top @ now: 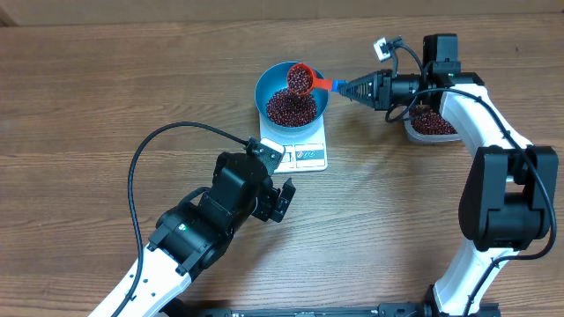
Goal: Scoop item into bowl and weigh 150g on scale
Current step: 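Tip the scoop over the teal bowl to pour beans in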
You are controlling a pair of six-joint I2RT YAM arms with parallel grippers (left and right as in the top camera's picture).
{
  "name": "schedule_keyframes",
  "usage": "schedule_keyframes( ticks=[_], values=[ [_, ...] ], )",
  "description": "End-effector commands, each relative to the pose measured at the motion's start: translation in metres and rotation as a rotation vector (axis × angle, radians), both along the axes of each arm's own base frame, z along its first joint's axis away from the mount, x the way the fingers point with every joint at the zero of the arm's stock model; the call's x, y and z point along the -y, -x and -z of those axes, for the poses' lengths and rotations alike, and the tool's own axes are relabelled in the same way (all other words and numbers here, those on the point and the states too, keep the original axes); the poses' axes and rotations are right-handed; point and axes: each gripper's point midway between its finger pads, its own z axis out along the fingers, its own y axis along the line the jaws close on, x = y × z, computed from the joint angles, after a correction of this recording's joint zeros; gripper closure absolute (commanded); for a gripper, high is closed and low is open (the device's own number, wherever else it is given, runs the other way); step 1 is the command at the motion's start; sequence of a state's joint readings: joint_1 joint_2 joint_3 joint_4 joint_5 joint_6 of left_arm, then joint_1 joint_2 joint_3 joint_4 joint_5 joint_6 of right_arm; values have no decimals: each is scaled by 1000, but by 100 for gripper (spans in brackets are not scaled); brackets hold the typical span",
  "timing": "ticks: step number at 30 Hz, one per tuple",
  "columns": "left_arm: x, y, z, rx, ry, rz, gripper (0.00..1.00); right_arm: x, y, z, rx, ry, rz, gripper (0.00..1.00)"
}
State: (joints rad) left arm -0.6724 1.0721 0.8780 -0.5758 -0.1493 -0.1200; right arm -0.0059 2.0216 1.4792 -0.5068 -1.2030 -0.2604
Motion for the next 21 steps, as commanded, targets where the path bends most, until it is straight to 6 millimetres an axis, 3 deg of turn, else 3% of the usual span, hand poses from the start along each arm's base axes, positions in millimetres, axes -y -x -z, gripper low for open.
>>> schedule_keyframes(
  ticks=[1, 21],
  values=[
    [1, 0, 2, -6, -8, 15, 0, 1, -7, -5, 134, 33, -23, 96],
    [1, 0, 2, -5, -8, 15, 1, 1, -7, -4, 746, 165, -212, 96]
  ],
)
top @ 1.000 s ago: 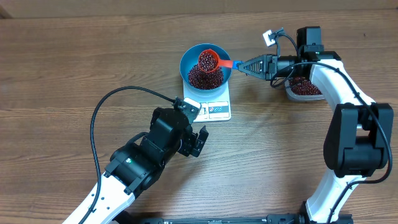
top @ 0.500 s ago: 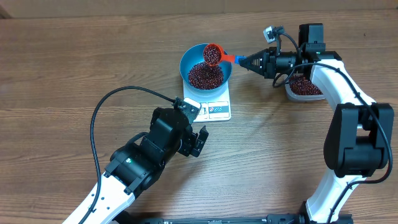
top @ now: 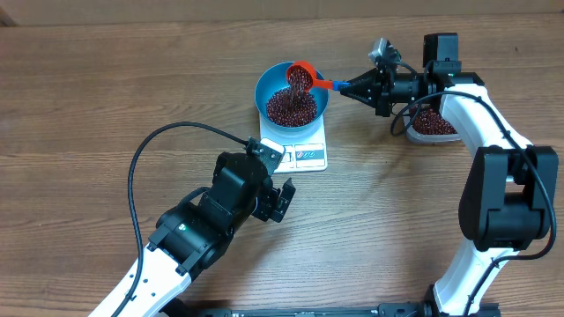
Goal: Scoop item into bowl and weigh 150g on scale
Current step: 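Tip the scoop over the teal bowl to pour beans in, then raise the empty red scoop and carry it right toward the bean tub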
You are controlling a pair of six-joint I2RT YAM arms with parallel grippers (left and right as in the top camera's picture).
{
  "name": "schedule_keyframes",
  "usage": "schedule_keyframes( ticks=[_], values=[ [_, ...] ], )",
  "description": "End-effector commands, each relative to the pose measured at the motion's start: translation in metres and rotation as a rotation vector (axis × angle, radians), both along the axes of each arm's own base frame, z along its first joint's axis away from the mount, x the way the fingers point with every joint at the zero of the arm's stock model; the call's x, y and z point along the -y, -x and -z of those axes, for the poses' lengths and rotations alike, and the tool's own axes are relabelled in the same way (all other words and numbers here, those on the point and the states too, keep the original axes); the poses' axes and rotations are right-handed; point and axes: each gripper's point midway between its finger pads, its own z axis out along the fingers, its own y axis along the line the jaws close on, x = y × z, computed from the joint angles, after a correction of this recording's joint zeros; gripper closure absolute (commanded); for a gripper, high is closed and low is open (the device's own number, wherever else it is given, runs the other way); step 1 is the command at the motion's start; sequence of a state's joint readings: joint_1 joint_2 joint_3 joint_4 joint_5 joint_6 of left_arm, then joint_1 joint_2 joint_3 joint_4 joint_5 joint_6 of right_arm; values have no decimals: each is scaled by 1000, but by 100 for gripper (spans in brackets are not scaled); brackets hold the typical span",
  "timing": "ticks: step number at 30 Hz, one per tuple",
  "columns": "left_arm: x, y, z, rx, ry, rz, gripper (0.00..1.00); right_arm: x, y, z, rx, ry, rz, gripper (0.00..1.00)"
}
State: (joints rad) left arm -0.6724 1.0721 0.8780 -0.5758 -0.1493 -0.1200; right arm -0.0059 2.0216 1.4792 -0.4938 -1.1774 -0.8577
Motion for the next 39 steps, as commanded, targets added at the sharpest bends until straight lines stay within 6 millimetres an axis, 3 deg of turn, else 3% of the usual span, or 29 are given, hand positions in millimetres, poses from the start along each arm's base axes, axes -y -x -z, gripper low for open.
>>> schedule_keyframes(
  ticks=[1, 15, 39],
  values=[
    [1, 0, 2, -5, -8, 15, 1, -1, -4, -7, 195, 33, -61, 96],
    [1, 0, 3, -6, -8, 15, 1, 5, -16, 0, 410, 148, -83, 96],
    [1, 0, 3, -6, -8, 15, 0, 6, -31, -12, 540, 161, -70, 96]
  ],
)
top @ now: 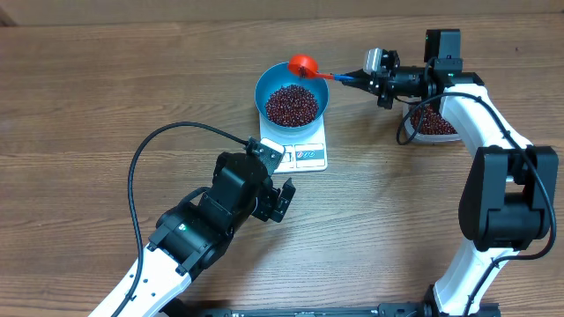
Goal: Scoop item into bowl and weigh 150g on scale
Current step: 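Raise the empty red scoop and carry it right toward the bean tub, then lower the red scoop into the beans in the plastic tub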
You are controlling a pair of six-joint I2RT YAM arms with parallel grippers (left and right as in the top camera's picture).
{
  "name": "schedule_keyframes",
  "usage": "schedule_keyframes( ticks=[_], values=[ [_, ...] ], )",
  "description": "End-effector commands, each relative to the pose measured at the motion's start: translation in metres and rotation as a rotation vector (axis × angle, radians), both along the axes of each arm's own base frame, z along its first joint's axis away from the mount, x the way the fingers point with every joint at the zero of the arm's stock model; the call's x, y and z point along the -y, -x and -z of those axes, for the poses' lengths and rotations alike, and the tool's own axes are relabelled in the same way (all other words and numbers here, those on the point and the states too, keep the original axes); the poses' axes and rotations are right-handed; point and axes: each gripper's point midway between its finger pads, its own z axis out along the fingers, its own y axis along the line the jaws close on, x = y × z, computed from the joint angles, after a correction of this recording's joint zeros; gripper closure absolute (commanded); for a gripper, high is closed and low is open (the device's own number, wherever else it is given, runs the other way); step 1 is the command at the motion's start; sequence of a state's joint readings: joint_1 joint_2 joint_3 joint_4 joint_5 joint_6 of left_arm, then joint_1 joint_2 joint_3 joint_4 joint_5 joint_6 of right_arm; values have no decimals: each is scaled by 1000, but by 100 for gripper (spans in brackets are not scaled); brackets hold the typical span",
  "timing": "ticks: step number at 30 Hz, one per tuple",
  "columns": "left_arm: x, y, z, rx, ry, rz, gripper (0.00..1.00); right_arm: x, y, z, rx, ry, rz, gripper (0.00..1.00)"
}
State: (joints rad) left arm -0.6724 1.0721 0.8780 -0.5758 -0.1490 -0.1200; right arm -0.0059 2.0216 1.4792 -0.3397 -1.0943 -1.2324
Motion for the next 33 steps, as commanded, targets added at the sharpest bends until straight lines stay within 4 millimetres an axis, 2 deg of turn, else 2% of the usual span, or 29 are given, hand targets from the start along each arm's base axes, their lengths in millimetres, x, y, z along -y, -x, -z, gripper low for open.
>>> schedule_keyframes(
  ticks=[1, 21, 26, 33],
  values=[
    [1, 0, 3, -6, -8, 14, 0, 0, -6, -9, 50, -2, -6, 96],
    [1, 0, 2, -5, -8, 14, 0, -2, 1, -10, 4, -19, -16, 96],
    [1, 0, 2, -5, -8, 14, 0, 1, 6, -37, -168, -111, 50, 96],
    [1, 0, 2, -5, -8, 14, 0, 23, 20, -100, -485, -278, 229, 96]
  ],
)
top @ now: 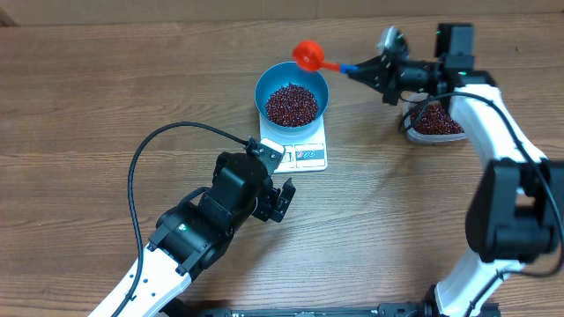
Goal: Scoop item into bowl and weigh 150g on scale
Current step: 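Lower the red scoop into the beans in the plastic tub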
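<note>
A blue bowl [292, 99] heaped with dark red beans stands on the white scale [301, 151] at the table's middle. My right gripper [357, 69] is shut on the blue handle of a red scoop [307, 55], which hangs turned over just beyond the bowl's far rim; no beans show in it. A white container [434, 125] of the same beans sits under my right arm. My left gripper [284, 201] rests low on the table in front of the scale, its fingers hard to make out.
A black cable [150, 167] loops from my left arm across the wood left of the scale. The scale's display faces the near side, next to my left wrist.
My right gripper has drawn the scoop back and up from the bowl's far rim, toward the right. The left arm has not moved.
The scoop was over the bowl full of beans, then tipped with beans falling in. By the last earlier moment it was turned over and empty at the bowl's far rim. Now it hangs beyond the bowl, and the heap of beans is larger.
</note>
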You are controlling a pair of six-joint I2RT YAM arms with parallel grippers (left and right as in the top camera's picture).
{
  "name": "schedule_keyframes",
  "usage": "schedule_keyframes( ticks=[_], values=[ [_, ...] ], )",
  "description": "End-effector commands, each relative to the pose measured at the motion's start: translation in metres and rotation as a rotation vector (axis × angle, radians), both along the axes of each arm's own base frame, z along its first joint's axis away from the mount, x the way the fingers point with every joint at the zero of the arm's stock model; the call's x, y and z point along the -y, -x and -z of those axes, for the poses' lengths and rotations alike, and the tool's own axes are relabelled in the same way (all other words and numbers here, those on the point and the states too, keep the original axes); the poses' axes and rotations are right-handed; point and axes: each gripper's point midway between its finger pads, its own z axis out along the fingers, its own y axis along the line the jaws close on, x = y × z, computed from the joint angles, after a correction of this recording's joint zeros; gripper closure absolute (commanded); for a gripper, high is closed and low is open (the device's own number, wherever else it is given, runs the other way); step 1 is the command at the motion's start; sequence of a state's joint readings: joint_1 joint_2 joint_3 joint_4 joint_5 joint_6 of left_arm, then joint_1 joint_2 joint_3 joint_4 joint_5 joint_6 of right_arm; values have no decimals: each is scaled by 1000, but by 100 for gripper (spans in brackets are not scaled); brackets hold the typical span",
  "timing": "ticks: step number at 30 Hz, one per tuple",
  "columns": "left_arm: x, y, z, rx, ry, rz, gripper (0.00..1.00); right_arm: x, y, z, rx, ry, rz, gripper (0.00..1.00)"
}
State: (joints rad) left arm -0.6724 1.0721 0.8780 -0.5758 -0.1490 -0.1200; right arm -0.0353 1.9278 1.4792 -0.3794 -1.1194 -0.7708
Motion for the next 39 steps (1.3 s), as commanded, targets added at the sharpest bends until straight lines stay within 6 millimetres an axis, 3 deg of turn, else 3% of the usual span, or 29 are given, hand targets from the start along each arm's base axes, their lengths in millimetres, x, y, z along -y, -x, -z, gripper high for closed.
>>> schedule_keyframes(
  ticks=[1, 4, 8, 13, 19, 22, 26, 32, 39],
  values=[
    [1, 0, 2, -5, -8, 14, 0, 15, 14, -67, -163, -130, 108, 96],
    [1, 0, 2, -5, -8, 14, 1, 28, 25, -89, -242, -153, 193, 96],
    [1, 0, 3, -6, -8, 14, 1, 48, 39, -102, -284, -84, 378, 96],
    [1, 0, 2, -5, -8, 14, 0, 85, 63, -100, -328, 83, 661, 96],
    [1, 0, 2, -5, -8, 14, 1, 157, 89, -71, -432, 336, 1087, 96],
    [1, 0, 2, -5, -8, 14, 1, 184, 103, -54, -481, 469, 1206, 96],
    [1, 0, 2, -5, -8, 14, 0, 193, 110, -36, -542, 550, 1233, 96],
    [1, 0, 2, -6, -8, 14, 0, 196, 100, -7, -612, 601, 1220, 96],
    [1, 0, 2, -6, -8, 14, 0, 213, 97, 32, -699, 737, 1248, 96]
  ],
)
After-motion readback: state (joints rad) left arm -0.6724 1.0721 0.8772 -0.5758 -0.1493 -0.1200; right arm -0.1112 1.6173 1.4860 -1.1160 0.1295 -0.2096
